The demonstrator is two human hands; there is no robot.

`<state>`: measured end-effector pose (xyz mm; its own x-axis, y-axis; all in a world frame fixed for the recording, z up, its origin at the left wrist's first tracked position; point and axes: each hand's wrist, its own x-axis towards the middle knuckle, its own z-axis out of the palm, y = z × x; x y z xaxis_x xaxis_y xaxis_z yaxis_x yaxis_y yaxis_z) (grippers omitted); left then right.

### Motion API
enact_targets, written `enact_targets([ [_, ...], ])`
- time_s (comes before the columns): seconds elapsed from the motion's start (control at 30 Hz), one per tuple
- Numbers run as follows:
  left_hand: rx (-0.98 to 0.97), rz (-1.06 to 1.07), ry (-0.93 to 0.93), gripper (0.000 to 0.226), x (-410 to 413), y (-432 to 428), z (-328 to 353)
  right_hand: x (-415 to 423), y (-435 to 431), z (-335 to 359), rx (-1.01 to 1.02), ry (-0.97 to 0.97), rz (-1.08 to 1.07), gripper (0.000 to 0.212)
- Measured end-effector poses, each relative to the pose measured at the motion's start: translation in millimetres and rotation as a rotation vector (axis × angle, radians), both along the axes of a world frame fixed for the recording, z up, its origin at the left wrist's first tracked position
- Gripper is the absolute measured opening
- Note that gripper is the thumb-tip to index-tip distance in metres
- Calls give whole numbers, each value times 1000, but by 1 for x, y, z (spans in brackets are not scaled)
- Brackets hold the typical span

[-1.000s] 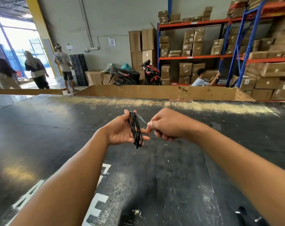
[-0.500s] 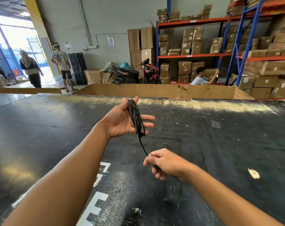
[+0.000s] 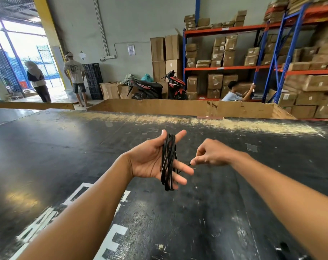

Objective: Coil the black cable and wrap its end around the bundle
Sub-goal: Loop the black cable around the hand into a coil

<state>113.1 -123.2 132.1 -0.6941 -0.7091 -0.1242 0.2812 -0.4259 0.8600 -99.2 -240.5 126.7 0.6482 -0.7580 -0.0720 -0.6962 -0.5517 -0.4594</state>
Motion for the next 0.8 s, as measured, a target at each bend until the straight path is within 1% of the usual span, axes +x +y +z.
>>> enact_targets([
  [0.07, -11, -25, -44, 55, -4, 2, -4, 1, -7, 17, -50, 42, 30, 31],
  [0.17, -27, -41, -105, 56, -9, 2, -6, 6, -13, 38, -147, 132, 84, 22],
  [0.27, -39, -63, -129, 57, -13, 0, -6, 11, -16, 54, -281, 216, 104, 15],
  [0.4, -35, -100, -150, 58, -18, -2, -6, 14, -16, 72, -451, 278, 105, 6],
  [0.5, -8, -114, -181, 57, -21, -4, -8, 15, -13, 85, -551, 348, 120, 15],
  [0.57, 11, -131, -222, 55, -24, -4, -9, 15, -9, 94, -565, 373, 115, 23],
  [0.6, 23, -125, -240, 54, -25, -4, -10, 16, -6, 99, -569, 380, 109, 24],
  [0.73, 64, 3, -264, 55, -25, -10, -20, 22, 13, 113, -684, 378, 107, 19],
  [0.8, 89, 98, -262, 55, -22, -16, -25, 25, 24, 117, -740, 363, 98, 24],
])
